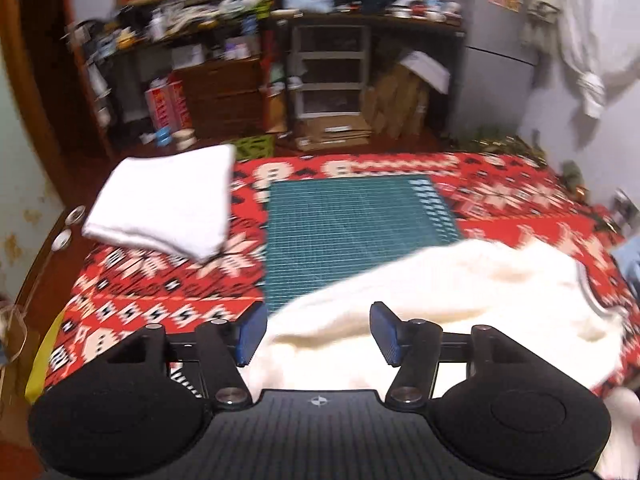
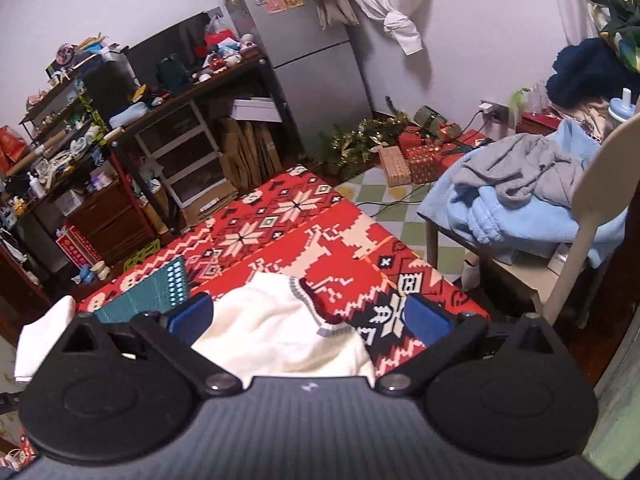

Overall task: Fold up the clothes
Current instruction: 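Lift the cream sweater off the chair and carry it toward the bed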

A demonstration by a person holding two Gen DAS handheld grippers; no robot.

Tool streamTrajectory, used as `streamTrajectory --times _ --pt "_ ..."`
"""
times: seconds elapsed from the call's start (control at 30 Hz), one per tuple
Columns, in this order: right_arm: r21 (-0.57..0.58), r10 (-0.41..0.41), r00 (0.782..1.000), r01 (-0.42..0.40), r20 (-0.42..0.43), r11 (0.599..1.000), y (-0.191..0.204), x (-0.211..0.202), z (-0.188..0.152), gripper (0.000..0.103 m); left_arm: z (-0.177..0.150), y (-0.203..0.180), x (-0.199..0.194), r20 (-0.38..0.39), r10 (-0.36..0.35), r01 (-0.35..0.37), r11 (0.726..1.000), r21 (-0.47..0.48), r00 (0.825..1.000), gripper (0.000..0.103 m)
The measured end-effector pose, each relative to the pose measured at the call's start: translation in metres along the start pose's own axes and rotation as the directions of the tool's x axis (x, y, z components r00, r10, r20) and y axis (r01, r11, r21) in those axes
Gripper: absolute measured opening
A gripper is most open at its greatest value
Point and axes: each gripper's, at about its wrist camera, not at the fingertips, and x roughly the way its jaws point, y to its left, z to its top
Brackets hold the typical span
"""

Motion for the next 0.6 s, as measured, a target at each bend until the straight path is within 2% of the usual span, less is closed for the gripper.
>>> streamTrajectory --times 0.1,0.17,0.23,0.37,0.5,0.6 --pt "-0.056 -0.025 0.999 0.026 0.031 0.998 -0.008 0.003 0.004 0.103 -0.002 -0.033 -0.006 0.019 -0.102 0.101 0.993 0.053 0.995 0.058" --pt "-0.099 -0.031 0.998 0.035 0.049 0.994 -0.012 0.004 0.007 0.103 -0.005 -0.063 -0.007 0.013 -0.185 0.183 0.978 0.101 0.983 0.055" --pt "-0.119 -0.037 0.998 0.044 0.059 0.992 -0.015 -0.002 0.013 0.103 -0.008 -0.096 -0.007 -0.009 -0.273 0.271 0.951 0.151 0.962 0.044" --pt "-0.114 -0.045 0.998 0.049 0.039 0.992 -0.034 -0.011 0.018 0.103 -0.016 -0.167 -0.005 -0.07 -0.415 0.418 0.869 0.266 0.907 0.03" --pt "-0.09 -0.047 0.998 0.05 0.033 0.995 -0.058 -0.023 0.02 0.102 -0.026 -0.229 0.006 -0.126 -0.465 0.479 0.813 0.332 0.876 0.022" --pt "-0.093 -0.062 0.998 0.065 0.033 0.994 -0.076 -0.029 0.019 0.102 -0.036 -0.271 0.024 -0.172 -0.467 0.497 0.796 0.346 0.867 0.022"
